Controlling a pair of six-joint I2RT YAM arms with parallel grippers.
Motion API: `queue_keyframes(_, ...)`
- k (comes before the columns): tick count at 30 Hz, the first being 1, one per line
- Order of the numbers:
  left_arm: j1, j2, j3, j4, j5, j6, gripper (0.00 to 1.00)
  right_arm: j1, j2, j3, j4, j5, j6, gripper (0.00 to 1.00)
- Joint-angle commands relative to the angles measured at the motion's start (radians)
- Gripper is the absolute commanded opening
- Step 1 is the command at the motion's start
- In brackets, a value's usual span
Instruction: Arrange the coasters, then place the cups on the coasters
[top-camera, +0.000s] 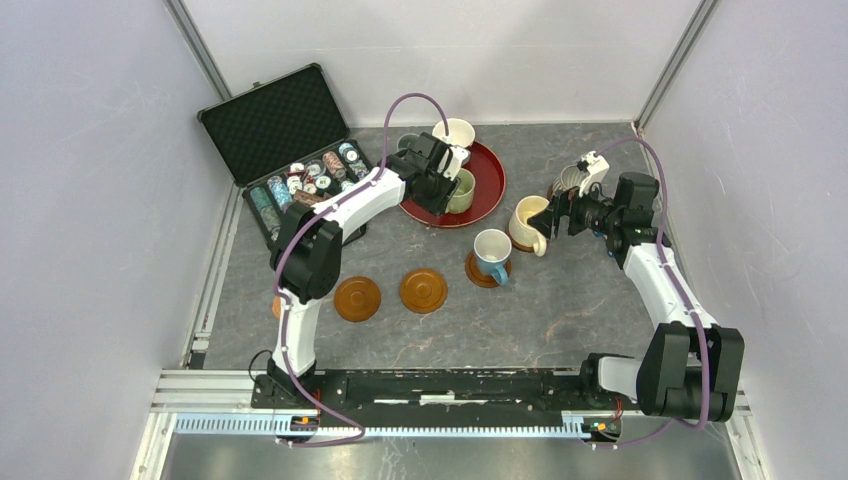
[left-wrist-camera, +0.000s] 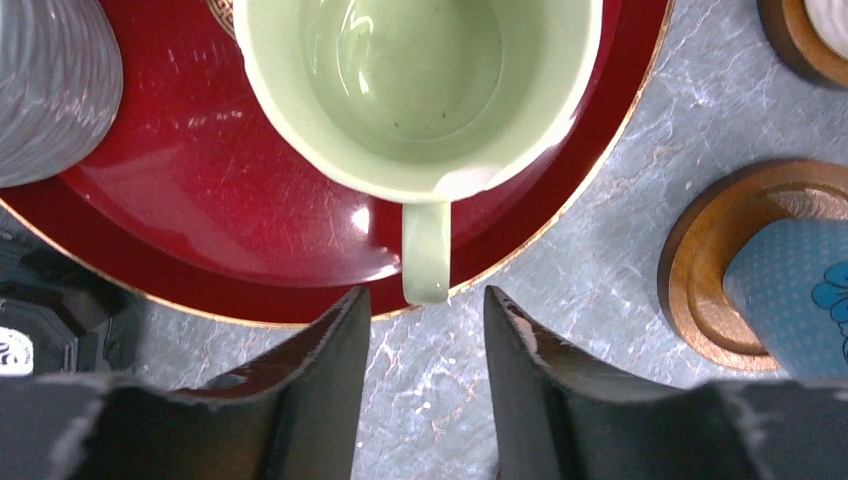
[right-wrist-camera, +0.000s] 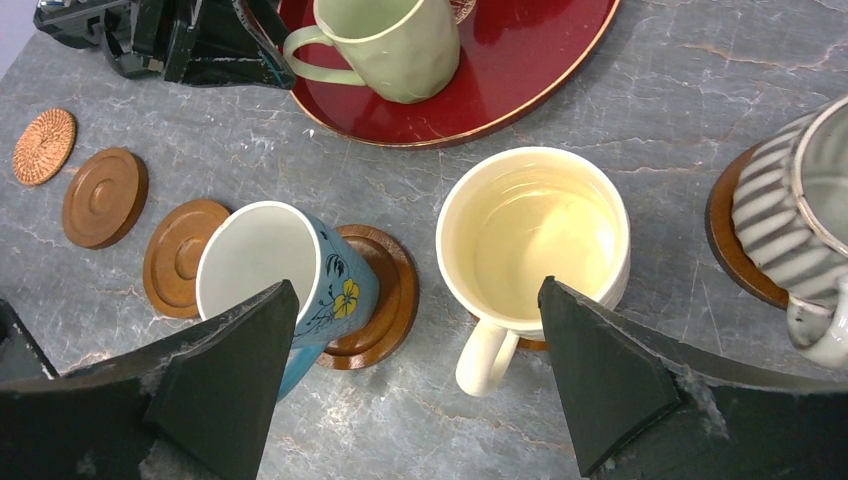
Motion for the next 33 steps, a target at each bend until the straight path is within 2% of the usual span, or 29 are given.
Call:
queue_keyframes(1, -0.006, 0.066, 0.151, -0.095, -0.020, -0.021, 0.57, -0.003, 0.004, 0.003, 0.033, -0.040, 0.004, 0.98)
queue_keyframes(6, -0.006, 0.158, 0.274, -0.150, -0.015, -0.044, 0.56, -0.004, 0.008, 0.003, 0.029, -0.041, 0.002, 0.98)
queue_keyframes(13, -0.006, 0.233, 0.376, -0.174, -0.036, -0.091, 0.48, -0.005, 0.014, 0.003, 0.025, -0.037, 0.004, 0.98)
queue_keyframes(15, -0.006, 0.234, 0.383, -0.174, -0.027, -0.122, 0.41, -0.004, 0.016, 0.003, 0.023, -0.036, 0.004, 0.98)
queue_keyframes(17, -0.006, 0.229, 0.381, -0.174, -0.018, -0.146, 0.26, -0.005, 0.018, 0.003, 0.023, -0.037, 0.004, 0.98)
queue_keyframes(19, -0.006, 0.215, 0.373, -0.177, -0.023, -0.168, 0.07, -0.005, 0.016, 0.003, 0.023, -0.035, 0.006, 0.98)
queue_keyframes(20, -0.006, 0.203, 0.365, -0.178, -0.033, -0.183, 0.03, -0.005, 0.016, 0.002, 0.025, -0.035, 0.009, 0.98)
queue_keyframes(24, -0.006, 0.128, 0.315, -0.173, -0.117, -0.234, 0.02, -0.005, 0.008, 0.003, 0.024, -0.028, 0.010, 0.98)
queue_keyframes(33, -0.015, -0.195, 0.124, -0.109, -0.367, -0.387, 0.02, -0.006, -0.007, -0.004, 0.032, -0.007, 0.013, 0.98)
